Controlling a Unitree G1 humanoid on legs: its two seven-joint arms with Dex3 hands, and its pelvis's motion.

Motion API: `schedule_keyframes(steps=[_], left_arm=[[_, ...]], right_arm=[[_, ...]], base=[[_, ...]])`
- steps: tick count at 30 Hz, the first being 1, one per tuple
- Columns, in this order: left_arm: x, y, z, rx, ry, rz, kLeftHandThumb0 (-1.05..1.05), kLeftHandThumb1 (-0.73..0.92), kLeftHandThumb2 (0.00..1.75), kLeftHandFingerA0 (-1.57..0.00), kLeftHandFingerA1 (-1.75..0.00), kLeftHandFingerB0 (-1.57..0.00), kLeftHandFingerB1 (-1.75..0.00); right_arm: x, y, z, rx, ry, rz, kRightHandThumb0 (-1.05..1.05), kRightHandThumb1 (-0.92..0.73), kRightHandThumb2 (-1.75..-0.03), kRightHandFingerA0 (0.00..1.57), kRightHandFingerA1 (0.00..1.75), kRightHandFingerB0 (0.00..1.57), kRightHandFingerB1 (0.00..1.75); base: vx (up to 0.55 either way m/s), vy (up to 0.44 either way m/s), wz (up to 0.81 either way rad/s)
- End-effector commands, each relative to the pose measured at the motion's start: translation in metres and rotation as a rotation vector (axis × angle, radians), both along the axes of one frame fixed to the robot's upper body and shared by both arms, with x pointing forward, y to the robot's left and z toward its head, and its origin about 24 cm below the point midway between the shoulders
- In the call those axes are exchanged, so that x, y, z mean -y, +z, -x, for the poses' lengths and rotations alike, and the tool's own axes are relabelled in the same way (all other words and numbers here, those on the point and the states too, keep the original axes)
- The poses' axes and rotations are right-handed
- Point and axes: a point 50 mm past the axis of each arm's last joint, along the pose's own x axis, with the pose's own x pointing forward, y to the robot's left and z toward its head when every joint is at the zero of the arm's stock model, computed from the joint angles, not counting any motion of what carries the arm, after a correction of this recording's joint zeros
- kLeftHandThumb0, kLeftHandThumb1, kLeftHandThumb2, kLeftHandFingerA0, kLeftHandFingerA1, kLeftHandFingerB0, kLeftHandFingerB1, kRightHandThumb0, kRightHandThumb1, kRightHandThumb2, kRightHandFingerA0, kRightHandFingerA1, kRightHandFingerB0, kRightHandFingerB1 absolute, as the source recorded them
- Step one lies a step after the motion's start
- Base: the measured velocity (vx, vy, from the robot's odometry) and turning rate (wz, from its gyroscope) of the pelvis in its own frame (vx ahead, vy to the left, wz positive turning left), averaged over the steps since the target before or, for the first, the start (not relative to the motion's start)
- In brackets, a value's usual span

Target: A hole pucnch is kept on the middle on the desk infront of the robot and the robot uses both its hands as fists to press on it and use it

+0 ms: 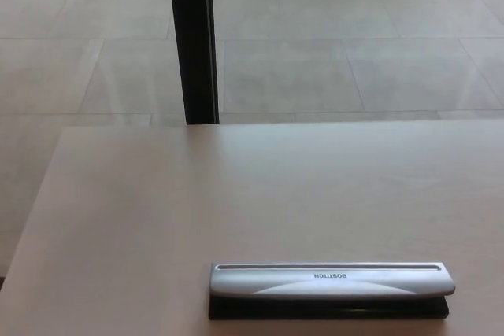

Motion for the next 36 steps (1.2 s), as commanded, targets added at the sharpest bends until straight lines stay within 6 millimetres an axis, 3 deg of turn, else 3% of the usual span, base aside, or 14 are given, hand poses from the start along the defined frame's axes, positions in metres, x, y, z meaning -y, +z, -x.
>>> schedule_keyframes(steps=[1, 10, 12, 14, 17, 21, 23, 24, 25, 26, 27, 30, 31, 36], left_arm=[[-0.02, 0.018, -0.007, 0.223, 0.219, -0.093, -0.42, 0.13, 1.25, -1.35, -1.46, -1.04, -0.98], [-0.047, 0.074, -0.102, 0.604, 0.256, -0.193, -0.73, 0.14, 1.14, -1.26, -1.58, -1.06, -1.31], [-0.048, 0.1, -0.129, 0.759, 0.222, -0.249, -0.8, 0.22, 1.07, -1.44, -1.49, -1.33, -1.24], [-0.049, 0.125, -0.153, 0.871, 0.228, -0.297, -0.93, 0.37, 1.03, -1.34, -1.45, -1.03, -1.08], [-0.042, 0.19, -0.195, 1.143, 0.237, -0.342, -0.98, 0.45, 0.78, -1.36, -1.45, -1.12, -0.87], [-0.031, 0.244, -0.219, 1.321, 0.146, -0.37, -1.05, 0.38, 1.02, -1.44, -1.29, -1.26, -0.81], [-0.016, 0.276, -0.227, 1.417, 0.101, -0.373, -1.03, 0.47, 0.6, -1.49, -1.1, -1.31, -0.69], [-0.007, 0.291, -0.23, 1.451, 0.091, -0.388, -0.93, 0.43, 0.68, -1.48, -1.14, -1.23, -0.72], [0.004, 0.307, -0.234, 1.494, 0.054, -0.413, -0.83, 0.4, 0.79, -1.39, -1.22, -1.14, -0.75], [0.027, 0.329, -0.238, 1.576, -0.043, -0.422, -0.5, 0.35, 1.03, -1.33, -1.32, -0.96, -0.93], [0.046, 0.342, -0.241, 1.639, -0.117, -0.414, -0.49, 0.52, 0.86, -1.07, -1.54, -0.84, -1.02], [0.064, 0.349, -0.244, 1.688, -0.234, -0.406, -0.39, 0.61, 0.84, -0.98, -1.61, -0.76, -1.18], [0.08, 0.352, -0.247, 1.705, -0.276, -0.383, -0.23, 0.6, 0.95, -0.95, -1.75, -0.74, -1.28], [0.151, 0.352, -0.261, 1.713, -0.583, -0.224, -0.05, 0.71, 1.06, -0.93, -1.75, -0.7, -1.32]], right_arm=[[0.037, 0.027, 0.001, 0.193, -0.359, 0.115, -0.39, -0.84, -0.67, 0.93, 1.65, 0.73, 0.7], [0.076, 0.096, -0.064, 0.57, -0.525, 0.223, -0.41, -0.85, -0.71, 0.9, 1.74, 0.67, 0.76], [0.083, 0.118, -0.081, 0.693, -0.525, 0.238, -0.41, -0.85, -0.72, 0.93, 1.71, 0.65, 0.76], [0.087, 0.139, -0.095, 0.78, -0.486, 0.276, -0.43, -0.84, -0.73, 0.94, 1.68, 0.62, 0.76], [0.091, 0.191, -0.124, 0.941, -0.436, 0.375, -0.48, -0.81, -0.71, 0.98, 1.74, 0.68, 0.91], [0.082, 0.235, -0.146, 1.069, -0.347, 0.467, -0.52, -0.89, -0.66, 1.02, 1.75, 0.63, 1.05], [0.075, 0.258, -0.155, 1.164, -0.269, 0.484, -0.59, -0.8, -0.75, 1.12, 1.75, 0.7, 1.09], [0.069, 0.268, -0.16, 1.201, -0.224, 0.487, -0.64, -0.6, -1.1, 1.38, 1.46, 0.75, 0.97], [0.061, 0.28, -0.165, 1.241, -0.18, 0.5, -0.66, -0.83, -0.71, 1.14, 1.7, 0.75, 1.02], [0.046, 0.298, -0.171, 1.32, -0.128, 0.498, -0.61, -0.61, -1.11, 1.39, 1.43, 0.78, 0.87], [0.033, 0.31, -0.174, 1.363, -0.082, 0.493, -0.61, -0.58, -1.08, 1.35, 1.41, 0.78, 0.85], [0.02, 0.322, -0.177, 1.391, -0.034, 0.494, -0.61, -0.6, -1.1, 1.37, 1.42, 0.78, 0.85], [0.008, 0.326, -0.178, 1.416, 0.051, 0.504, -0.54, -0.77, -0.71, 1.07, 1.72, 0.76, 0.89], [-0.066, 0.324, -0.177, 1.443, 0.506, 0.395, -0.37, -0.69, -0.77, 1.02, 1.68, 0.85, 0.92]], base=[[0.0, 0.0, 0.0], [0.0, 0.0, 0.0], [0.0, 0.0, 0.0], [0.0, 0.0, 0.0], [0.0, 0.0, 0.0], [0.0, 0.0, 0.0], [0.0, 0.0, 0.0], [0.0, 0.0, 0.0], [0.0, 0.0, 0.0], [0.0, 0.0, 0.0], [0.0, 0.0, 0.0], [0.0, 0.0, 0.0], [0.0, 0.0, 0.0], [0.0, 0.0, 0.0]])
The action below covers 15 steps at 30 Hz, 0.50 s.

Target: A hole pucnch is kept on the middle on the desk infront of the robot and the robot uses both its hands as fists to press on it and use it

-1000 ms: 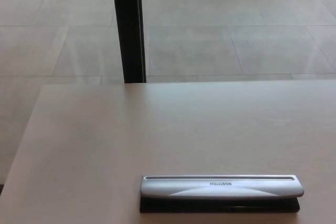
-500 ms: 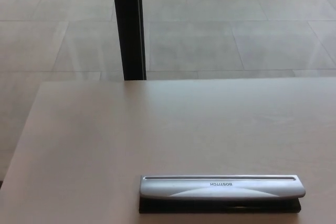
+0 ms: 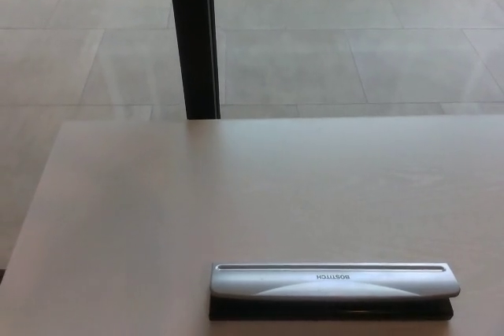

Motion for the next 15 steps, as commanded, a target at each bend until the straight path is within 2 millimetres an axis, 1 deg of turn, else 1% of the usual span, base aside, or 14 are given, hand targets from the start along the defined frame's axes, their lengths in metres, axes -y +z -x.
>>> schedule_keyframes(steps=[1, 2, 3, 5, 6, 7, 8, 9, 10, 11, 12, 13, 14, 15], left_arm=[[0.139, 0.065, -0.016, 0.139, -0.491, -0.135, -0.19, 0.67, 1.09, -1.19, -1.5, -0.81, -1.13], [0.142, 0.063, -0.017, 0.133, -0.508, -0.141, -0.19, 0.67, 1.09, -1.19, -1.5, -0.81, -1.13], [0.163, 0.047, -0.019, 0.096, -0.626, -0.159, -0.22, 0.72, 0.95, -0.93, -1.75, -0.78, -1.22], [0.162, 0.047, -0.018, 0.096, -0.62, -0.157, -0.22, 0.72, 0.95, -0.93, -1.75, -0.78, -1.22], [0.178, 0.035, -0.02, 0.059, -0.68, -0.145, -0.24, 0.64, 1.04, -0.99, -1.75, -0.8, -1.26], [0.19, 0.027, -0.021, 0.05, -0.73, -0.128, -0.24, 0.64, 1.04, -0.99, -1.75, -0.8, -1.26], [0.201, 0.018, -0.021, 0.027, -0.769, -0.091, -0.24, 0.64, 1.07, -1.01, -1.75, -0.8, -1.25], [0.206, 0.013, -0.02, 0.008, -0.781, -0.075, -0.24, 0.64, 1.07, -1.01, -1.75, -0.8, -1.25], [0.212, 0.007, -0.019, -0.016, -0.803, -0.059, -0.05, 0.45, 1.08, -1.32, -1.39, -1.03, -1.09], [0.211, 0.007, -0.018, -0.016, -0.801, -0.059, -0.05, 0.45, 1.08, -1.32, -1.39, -1.03, -1.09], [0.222, -0.005, -0.017, -0.057, -0.869, -0.02, -0.26, 0.68, 1.07, -1.02, -1.75, -0.79, -1.3], [0.23, -0.016, -0.016, -0.121, -0.909, -0.019, -0.29, 0.72, 1.0, -1.0, -1.75, -0.7, -1.43], [0.23, -0.016, -0.016, -0.122, -0.909, -0.019, -0.29, 0.72, 1.0, -1.0, -1.75, -0.7, -1.43], [0.235, -0.021, -0.015, -0.134, -0.931, 0.0, -0.28, 0.73, 0.99, -0.99, -1.75, -0.7, -1.42]], right_arm=[[-0.132, 0.071, -0.005, 0.199, 0.605, 0.341, -0.32, -0.63, -0.82, 1.04, 1.67, 0.87, 0.91], [-0.137, 0.07, -0.005, 0.199, 0.622, 0.335, -0.32, -0.63, -0.82, 1.04, 1.67, 0.87, 0.91], [-0.16, 0.06, -0.002, 0.17, 0.729, 0.309, -0.32, -0.57, -1.07, 1.24, 1.33, 0.83, 0.93], [-0.162, 0.061, -0.002, 0.168, 0.735, 0.308, -0.32, -0.57, -1.07, 1.24, 1.33, 0.83, 0.93], [-0.175, 0.046, -0.003, 0.164, 0.803, 0.294, -0.22, -0.73, -0.83, 0.99, 1.71, 0.78, 1.02], [-0.184, 0.035, -0.003, 0.163, 0.847, 0.282, -0.22, -0.73, -0.83, 0.99, 1.71, 0.78, 1.02], [-0.191, 0.023, -0.001, 0.123, 0.879, 0.278, -0.24, -0.73, -0.83, 0.97, 1.73, 0.78, 1.04], [-0.194, 0.018, 0.0, 0.113, 0.893, 0.269, -0.24, -0.73, -0.83, 0.97, 1.73, 0.78, 1.04], [-0.199, 0.011, 0.001, 0.085, 0.919, 0.24, -0.1, -0.48, -1.01, 1.1, 1.7, 0.92, 1.01], [-0.2, 0.01, 0.001, 0.085, 0.922, 0.239, -0.1, -0.48, -1.01, 1.1, 1.7, 0.92, 1.01], [-0.205, -0.002, 0.004, 0.03, 0.963, 0.227, -0.32, -0.58, -0.93, 1.2, 1.59, 0.85, 1.04], [-0.208, -0.013, 0.006, 0.006, 1.02, 0.209, -0.34, -0.68, -0.84, 0.99, 1.75, 0.79, 1.02], [-0.209, -0.013, 0.007, 0.005, 1.02, 0.209, -0.34, -0.68, -0.84, 0.99, 1.75, 0.79, 1.02], [-0.21, -0.017, 0.009, -0.021, 1.035, 0.198, -0.35, -0.67, -0.83, 0.99, 1.75, 0.79, 1.0]], base=[[0.0, 0.0, 0.0], [0.0, 0.0, 0.0], [0.0, 0.0, 0.0], [0.0, 0.0, 0.0], [0.0, 0.0, 0.0], [0.0, 0.0, 0.0], [0.0, 0.0, 0.0], [0.0, 0.0, 0.0], [0.0, 0.0, 0.0], [0.0, 0.0, 0.0], [0.0, 0.0, 0.0], [0.0, 0.0, 0.0], [0.0, 0.0, 0.0], [0.0, 0.0, 0.0]])
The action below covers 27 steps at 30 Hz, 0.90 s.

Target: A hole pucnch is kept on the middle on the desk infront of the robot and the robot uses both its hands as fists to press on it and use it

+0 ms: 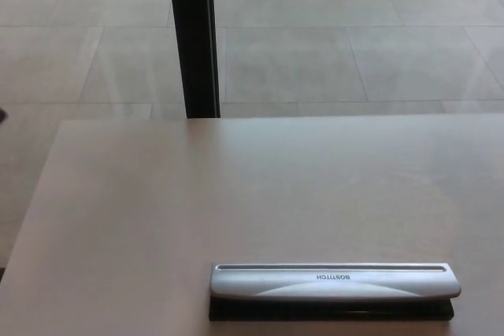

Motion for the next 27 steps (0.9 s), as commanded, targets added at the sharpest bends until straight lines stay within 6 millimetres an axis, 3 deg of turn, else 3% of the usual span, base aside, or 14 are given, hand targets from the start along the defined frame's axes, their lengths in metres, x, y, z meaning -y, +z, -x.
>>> schedule_keyframes(steps=[1, 2, 5, 8, 11, 14, 15, 16, 17, 18, 20, 21, 25, 27], left_arm=[[0.112, -0.031, 0.018, -0.216, -0.493, -0.013, -0.26, 0.72, 1.02, -0.98, -1.75, -0.75, -1.32], [0.115, -0.035, 0.018, -0.228, -0.492, -0.013, -0.26, 0.74, 0.97, -0.98, -1.75, -0.63, -1.4], [0.126, -0.05, 0.02, -0.296, -0.455, 0.02, -0.19, 0.69, 1.09, -0.98, -1.75, -0.63, -1.32], [0.133, -0.058, 0.022, -0.319, -0.466, 0.054, -0.18, 0.71, 1.07, -0.98, -1.75, -0.61, -1.34], [0.145, -0.07, 0.028, -0.389, -0.473, 0.106, -0.24, 0.78, 1.02, -0.93, -1.75, -0.5, -1.62], [0.148, -0.073, 0.031, -0.409, -0.472, 0.125, -0.24, 0.78, 1.01, -0.92, -1.75, -0.48, -1.66], [0.151, -0.079, 0.033, -0.423, -0.47, 0.133, -0.24, 0.8, 1.01, -0.91, -1.75, -0.47, -1.68], [0.153, -0.083, 0.034, -0.451, -0.461, 0.155, -0.24, 0.82, 0.97, -0.89, -1.75, -0.45, -1.64], [0.155, -0.085, 0.035, -0.463, -0.456, 0.164, -0.24, 0.82, 0.97, -0.89, -1.75, -0.45, -1.64], [0.156, -0.087, 0.036, -0.474, -0.455, 0.176, -0.26, 0.84, 0.92, -0.89, -1.75, -0.43, -1.65], [0.159, -0.094, 0.039, -0.508, -0.455, 0.212, -0.27, 0.87, 0.88, -0.87, -1.75, -0.41, -1.66], [0.16, -0.097, 0.041, -0.519, -0.454, 0.218, -0.27, 0.88, 0.85, -0.86, -1.75, -0.4, -1.68], [0.164, -0.105, 0.043, -0.531, -0.445, 0.245, -0.26, 0.86, 0.86, -0.87, -1.75, -0.42, -1.65], [0.166, -0.109, 0.045, -0.504, -0.394, 0.278, -0.26, 0.87, 0.86, -0.87, -1.75, -0.44, -1.62]], right_arm=[[-0.102, -0.032, 0.027, -0.154, 0.607, 0.05, -0.34, -0.68, -0.84, 1.0, 1.75, 0.79, 0.99], [-0.103, -0.036, 0.027, -0.171, 0.615, 0.049, -0.35, -0.68, -0.83, 1.01, 1.75, 0.81, 0.96], [-0.111, -0.051, 0.027, -0.247, 0.641, 0.051, -0.37, -0.65, -0.8, 0.99, 1.75, 0.85, 0.93], [-0.115, -0.061, 0.029, -0.315, 0.624, 0.069, -0.37, -0.67, -0.79, 0.99, 1.75, 0.85, 1.02], [-0.118, -0.074, 0.032, -0.374, 0.583, 0.049, -0.3, -0.59, -1.01, 1.0, 1.75, 0.86, 1.13], [-0.12, -0.077, 0.033, -0.391, 0.581, 0.046, -0.29, -0.59, -1.02, 1.01, 1.75, 0.86, 1.16], [-0.121, -0.081, 0.034, -0.4, 0.584, 0.029, -0.33, -0.55, -1.03, 1.26, 1.56, 0.89, 1.14], [-0.122, -0.082, 0.035, -0.414, 0.58, 0.022, -0.34, -0.62, -0.96, 1.02, 1.75, 0.83, 1.22], [-0.122, -0.082, 0.035, -0.42, 0.579, 0.02, -0.34, -0.62, -0.96, 1.02, 1.75, 0.83, 1.22], [-0.122, -0.083, 0.035, -0.419, 0.582, 0.02, -0.34, -0.55, -1.0, 1.27, 1.57, 0.9, 1.16], [-0.124, -0.084, 0.036, -0.418, 0.592, 0.02, -0.34, -0.55, -1.01, 1.26, 1.56, 0.9, 1.15], [-0.125, -0.084, 0.037, -0.422, 0.59, 0.025, -0.34, -0.6, -0.97, 1.03, 1.75, 0.85, 1.19], [-0.127, -0.085, 0.036, -0.425, 0.588, 0.044, -0.31, -0.59, -1.04, 1.08, 1.75, 0.86, 1.22], [-0.129, -0.088, 0.037, -0.421, 0.606, 0.047, -0.32, -0.55, -1.05, 1.03, 1.75, 0.85, 1.24]], base=[[0.0, 0.0, 0.0], [0.0, 0.0, 0.0], [0.0, 0.0, 0.0], [0.0, 0.0, 0.0], [0.0, 0.0, 0.0], [0.0, 0.0, 0.0], [0.0, 0.0, 0.0], [0.0, 0.0, 0.0], [0.0, 0.0, 0.0], [0.0, 0.0, 0.0], [0.0, 0.0, 0.0], [0.0, 0.0, 0.0], [0.0, 0.0, 0.0], [0.0, 0.0, 0.0]])
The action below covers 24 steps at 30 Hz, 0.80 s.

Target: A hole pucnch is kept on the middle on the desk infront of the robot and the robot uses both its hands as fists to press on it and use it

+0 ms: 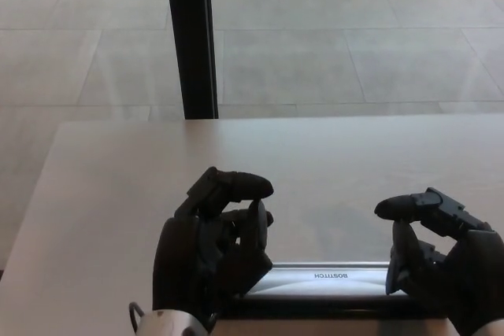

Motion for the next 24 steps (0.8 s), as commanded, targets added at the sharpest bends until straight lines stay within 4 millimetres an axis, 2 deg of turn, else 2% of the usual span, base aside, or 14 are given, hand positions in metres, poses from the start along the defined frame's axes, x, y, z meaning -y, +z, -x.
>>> schedule_keyframes(steps=[1, 14, 15, 16, 19, 21, 22, 24], left_arm=[[0.008, -0.01, 0.003, -0.018, 0.114, 0.061, -0.27, 0.9, 0.83, -0.87, -1.75, -0.42, -1.64], [0.013, -0.035, 0.002, -0.059, 0.207, 0.063, -0.27, 0.89, 0.85, -0.89, -1.75, -0.42, -1.66], [0.014, -0.036, 0.001, -0.06, 0.215, 0.064, -0.27, 0.91, 0.82, -0.89, -1.75, -0.4, -1.7], [0.015, -0.041, 0.001, -0.088, 0.255, 0.083, -0.3, 0.92, 0.76, -0.88, -1.75, -0.38, -1.69], [0.017, -0.047, 0.001, -0.108, 0.289, 0.09, -0.33, 0.92, 0.75, -0.88, -1.75, -0.38, -1.68], [0.019, -0.052, 0.002, -0.114, 0.3, 0.079, -0.35, 0.91, 0.74, -0.82, -1.75, -0.35, -1.72], [0.02, -0.053, 0.002, -0.115, 0.304, 0.083, -0.33, 0.92, 0.77, -0.89, -1.75, -0.38, -1.71], [0.02, -0.054, 0.002, -0.111, 0.308, 0.087, -0.33, 0.92, 0.77, -0.89, -1.75, -0.38, -1.71]], right_arm=[[-0.002, -0.006, 0.001, -0.02, 0.016, 0.029, -0.32, -0.54, -1.05, 1.03, 1.75, 0.88, 1.24], [-0.008, -0.012, -0.002, -0.031, 0.03, 0.019, -0.31, -0.55, -1.04, 1.04, 1.75, 0.87, 1.24], [-0.009, -0.013, -0.002, -0.028, 0.029, 0.017, -0.31, -0.55, -1.03, 1.02, 1.75, 0.86, 1.22], [-0.01, -0.016, -0.001, -0.026, 0.025, 0.01, -0.31, -0.53, -1.06, 1.04, 1.75, 0.88, 1.23], [-0.011, -0.022, 0.0, -0.033, 0.017, -0.012, -0.31, -0.52, -1.05, 1.05, 1.75, 0.9, 1.23], [-0.012, -0.028, 0.002, -0.057, -0.004, 0.013, -0.36, -0.51, -1.05, 1.08, 1.75, 0.91, 1.26], [-0.012, -0.031, 0.002, -0.065, -0.007, 0.01, -0.35, -0.52, -1.05, 1.09, 1.75, 0.9, 1.26], [-0.013, -0.033, 0.003, -0.069, -0.005, -0.004, -0.35, -0.52, -1.05, 1.09, 1.75, 0.9, 1.26]], base=[[0.0, 0.0, 0.0], [0.0, 0.0, 0.0], [0.0, 0.0, 0.0], [0.0, 0.0, 0.0], [0.0, 0.0, 0.0], [0.0, 0.0, 0.0], [0.0, 0.0, 0.0], [0.0, 0.0, 0.0]])
